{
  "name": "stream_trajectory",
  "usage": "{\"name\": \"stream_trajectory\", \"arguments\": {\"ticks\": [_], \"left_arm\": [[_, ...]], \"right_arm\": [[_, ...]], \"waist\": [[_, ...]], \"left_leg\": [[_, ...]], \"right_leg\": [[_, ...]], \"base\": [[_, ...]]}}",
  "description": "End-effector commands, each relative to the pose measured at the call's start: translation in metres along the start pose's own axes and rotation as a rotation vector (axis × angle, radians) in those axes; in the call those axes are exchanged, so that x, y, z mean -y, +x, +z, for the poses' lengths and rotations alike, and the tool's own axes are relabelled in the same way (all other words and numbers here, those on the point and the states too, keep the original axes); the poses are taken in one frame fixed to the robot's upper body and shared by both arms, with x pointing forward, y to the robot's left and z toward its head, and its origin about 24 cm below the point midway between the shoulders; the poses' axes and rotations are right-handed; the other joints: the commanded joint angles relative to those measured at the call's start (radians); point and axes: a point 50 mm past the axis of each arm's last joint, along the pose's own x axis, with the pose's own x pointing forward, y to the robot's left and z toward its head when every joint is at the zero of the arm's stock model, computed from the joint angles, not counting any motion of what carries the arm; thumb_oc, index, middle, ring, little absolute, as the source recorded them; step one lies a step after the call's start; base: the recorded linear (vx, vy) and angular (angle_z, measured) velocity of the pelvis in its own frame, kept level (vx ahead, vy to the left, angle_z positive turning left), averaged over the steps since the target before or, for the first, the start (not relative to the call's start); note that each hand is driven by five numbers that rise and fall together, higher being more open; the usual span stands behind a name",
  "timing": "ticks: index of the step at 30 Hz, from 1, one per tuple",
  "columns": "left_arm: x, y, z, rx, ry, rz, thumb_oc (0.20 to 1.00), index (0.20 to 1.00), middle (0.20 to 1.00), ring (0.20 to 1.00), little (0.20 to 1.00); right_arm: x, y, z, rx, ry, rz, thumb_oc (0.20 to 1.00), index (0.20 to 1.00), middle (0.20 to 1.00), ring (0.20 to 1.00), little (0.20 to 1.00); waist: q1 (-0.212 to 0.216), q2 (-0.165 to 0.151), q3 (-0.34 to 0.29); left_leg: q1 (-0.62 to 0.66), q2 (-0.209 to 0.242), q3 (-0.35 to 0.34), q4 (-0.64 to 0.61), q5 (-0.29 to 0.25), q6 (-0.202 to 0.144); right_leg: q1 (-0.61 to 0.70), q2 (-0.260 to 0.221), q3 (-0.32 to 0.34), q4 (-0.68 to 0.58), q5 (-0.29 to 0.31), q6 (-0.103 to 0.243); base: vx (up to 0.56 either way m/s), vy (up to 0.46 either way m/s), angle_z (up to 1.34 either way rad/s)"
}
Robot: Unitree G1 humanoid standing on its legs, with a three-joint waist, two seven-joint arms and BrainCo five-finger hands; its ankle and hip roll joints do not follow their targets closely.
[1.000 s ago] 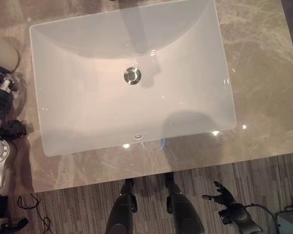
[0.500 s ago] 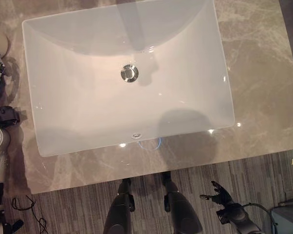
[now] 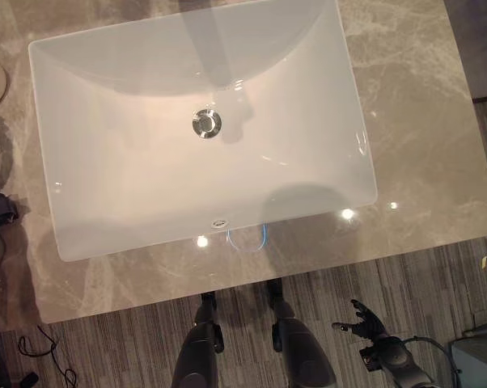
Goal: Put brush and paste in cup on sink, flatten towel.
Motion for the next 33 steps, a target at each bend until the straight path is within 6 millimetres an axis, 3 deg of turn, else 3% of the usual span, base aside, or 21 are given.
{"name": "stream_trajectory", "arguments": {"ticks": [1,13,33], "left_arm": [[-0.010,0.005,-0.021,-0.107,0.062,0.067,0.200,0.200,0.200,0.200,0.200],[-0.017,0.045,-0.004,-0.093,0.088,0.099,0.200,0.200,0.200,0.200,0.200],[0.007,0.071,0.009,-0.081,0.093,0.053,0.200,0.200,0.200,0.200,0.200]], "right_arm": [[0.011,0.001,-0.001,-0.009,-0.019,-0.024,1.000,1.000,1.000,1.000,1.000],[0.016,0.000,-0.003,-0.017,-0.013,-0.027,1.000,1.000,1.000,1.000,1.000],[0.008,-0.001,0.001,0.011,-0.008,-0.002,1.000,1.000,1.000,1.000,1.000]], "waist": [[-0.008,-0.003,-0.002],[-0.025,-0.006,-0.001],[-0.047,-0.010,-0.002]], "left_leg": [[0.098,-0.005,0.028,0.004,-0.061,-0.018],[0.085,-0.001,0.044,0.004,-0.056,-0.023],[0.086,0.007,0.057,0.004,-0.062,-0.029]], "right_leg": [[-0.018,-0.010,0.004,0.003,0.028,0.018],[-0.037,-0.005,0.020,-0.001,0.035,0.022],[-0.053,0.007,0.039,-0.001,0.036,0.022]], "base": [[0.00,0.000,0.00],[0.01,0.000,0.00],[0.00,-0.003,-0.02]]}}
